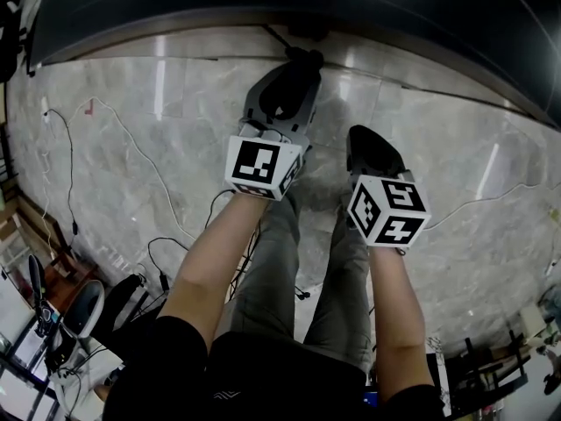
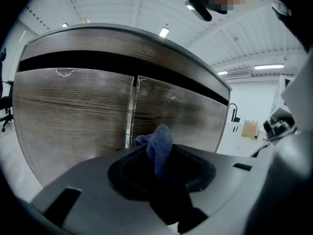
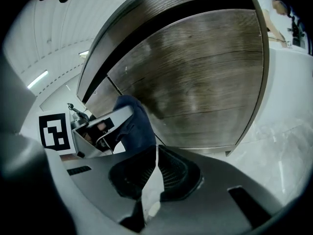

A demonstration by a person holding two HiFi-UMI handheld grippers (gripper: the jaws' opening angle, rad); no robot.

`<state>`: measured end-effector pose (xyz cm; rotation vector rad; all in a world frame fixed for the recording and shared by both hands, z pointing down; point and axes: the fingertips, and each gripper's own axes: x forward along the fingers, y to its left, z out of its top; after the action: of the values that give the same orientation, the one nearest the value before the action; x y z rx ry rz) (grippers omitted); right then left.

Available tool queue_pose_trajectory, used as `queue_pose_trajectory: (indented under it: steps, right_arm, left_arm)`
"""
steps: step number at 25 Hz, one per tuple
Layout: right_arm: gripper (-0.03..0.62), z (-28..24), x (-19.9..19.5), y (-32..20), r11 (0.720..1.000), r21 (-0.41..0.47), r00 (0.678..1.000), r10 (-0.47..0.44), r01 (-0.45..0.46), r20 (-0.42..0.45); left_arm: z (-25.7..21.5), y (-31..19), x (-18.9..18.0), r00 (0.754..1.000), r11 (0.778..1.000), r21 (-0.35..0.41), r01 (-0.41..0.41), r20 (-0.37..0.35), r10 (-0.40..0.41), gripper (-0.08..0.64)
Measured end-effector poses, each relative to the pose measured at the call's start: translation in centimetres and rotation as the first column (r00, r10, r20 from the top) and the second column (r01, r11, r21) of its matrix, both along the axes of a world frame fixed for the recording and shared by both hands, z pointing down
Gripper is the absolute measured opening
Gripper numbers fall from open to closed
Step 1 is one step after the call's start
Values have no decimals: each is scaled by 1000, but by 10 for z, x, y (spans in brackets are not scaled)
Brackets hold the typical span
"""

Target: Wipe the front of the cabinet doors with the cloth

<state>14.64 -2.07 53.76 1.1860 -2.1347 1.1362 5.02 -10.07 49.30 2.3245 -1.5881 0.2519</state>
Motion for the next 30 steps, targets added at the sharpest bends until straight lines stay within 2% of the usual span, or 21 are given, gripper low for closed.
queue_pose_trajectory:
  steps: [5,13,30]
  right_arm:
    - [38,4,23,0,1000,-10,1000,21,-21,-5]
    - [38,-1,83,-7,996,-1,996,93,-93,-14]
    - [38,2,222,8,962,-11,962,273,-274,-25]
  left_arm:
    - [2,-5,22,1000,1000,-2,-30,3,30,127]
    - [0,-11,83,996,996,-9,-89,-16,89,127]
    - [-1,-16,251,960,961,1,-275,-54,275,127]
